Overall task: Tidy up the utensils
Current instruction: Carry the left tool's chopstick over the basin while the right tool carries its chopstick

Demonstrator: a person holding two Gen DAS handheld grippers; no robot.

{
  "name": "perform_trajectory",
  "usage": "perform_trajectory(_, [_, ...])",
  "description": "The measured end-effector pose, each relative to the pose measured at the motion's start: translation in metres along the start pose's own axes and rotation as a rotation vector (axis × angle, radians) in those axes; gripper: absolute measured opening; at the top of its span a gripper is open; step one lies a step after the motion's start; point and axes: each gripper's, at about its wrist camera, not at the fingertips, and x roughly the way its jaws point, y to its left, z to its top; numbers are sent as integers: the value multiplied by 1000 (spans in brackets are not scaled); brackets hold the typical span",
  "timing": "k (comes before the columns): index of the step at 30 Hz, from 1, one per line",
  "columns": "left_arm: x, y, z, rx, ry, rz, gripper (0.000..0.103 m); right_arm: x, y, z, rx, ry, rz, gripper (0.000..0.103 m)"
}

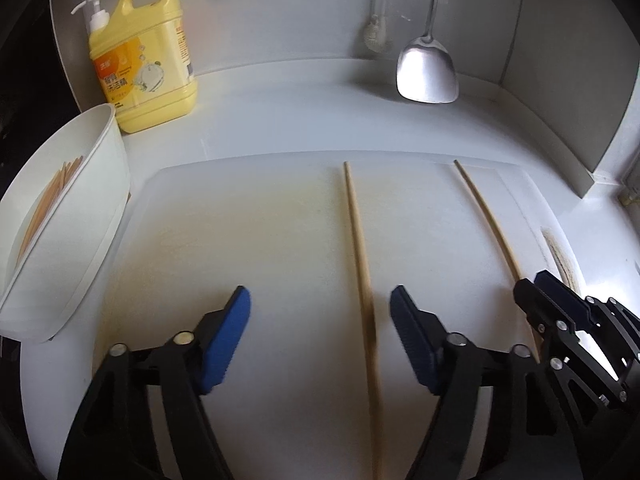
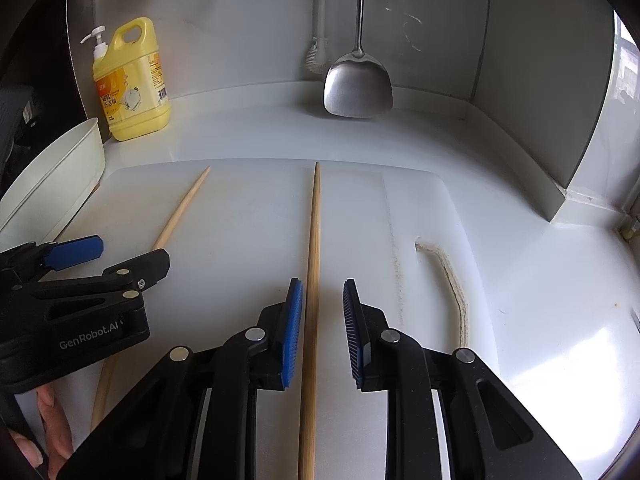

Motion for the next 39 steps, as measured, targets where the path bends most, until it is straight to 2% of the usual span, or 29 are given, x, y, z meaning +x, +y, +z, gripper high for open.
perform_trajectory(1, [-2,-5,-1,19,-5,-12,48,0,1,0,-6,1,2,17])
perform_trajectory(2, [-3,-9,-2,31,-8,-20,34,-1,2,0,-14,1,3,11])
perform_trajectory(3, [-5,-12,-2,44,-9,-30,25,-1,3,-1,-19,2,3,6])
perform_trajectory(4, [-5,-14,-2,48,-6,-36,10,-1,3,-1,-18,0,4,6])
perform_trajectory(5, [-5,-14,-2,51,-3,-41,7,-2,3,-1,-15,-2,6,6])
perform_trajectory(8, [-6,-10,-2,38,3,-64,7,-2,1,-1,-2,0,18,6])
perform_trajectory(12, [-7,-2,1,0,43,-104,7,-6,-8,0,67,15,78,6])
perform_trajectory(16, [-20,1,2,-13,55,-113,7,-18,-8,5,83,12,96,6])
perform_trajectory(22, [-61,13,18,-32,57,-93,7,-46,5,27,63,-9,163,6])
perform_trajectory(25, [-84,29,30,-55,41,-52,7,-62,18,46,57,-28,209,6])
perform_trajectory(31, [-124,90,49,-142,1,-5,7,-89,76,96,-38,-81,294,6])
perform_trajectory(35, [-140,153,55,-207,-32,37,7,-91,135,125,-87,-105,352,6])
perform_trajectory(39, [-140,227,64,-241,-47,66,7,-75,201,146,-100,-92,380,6])
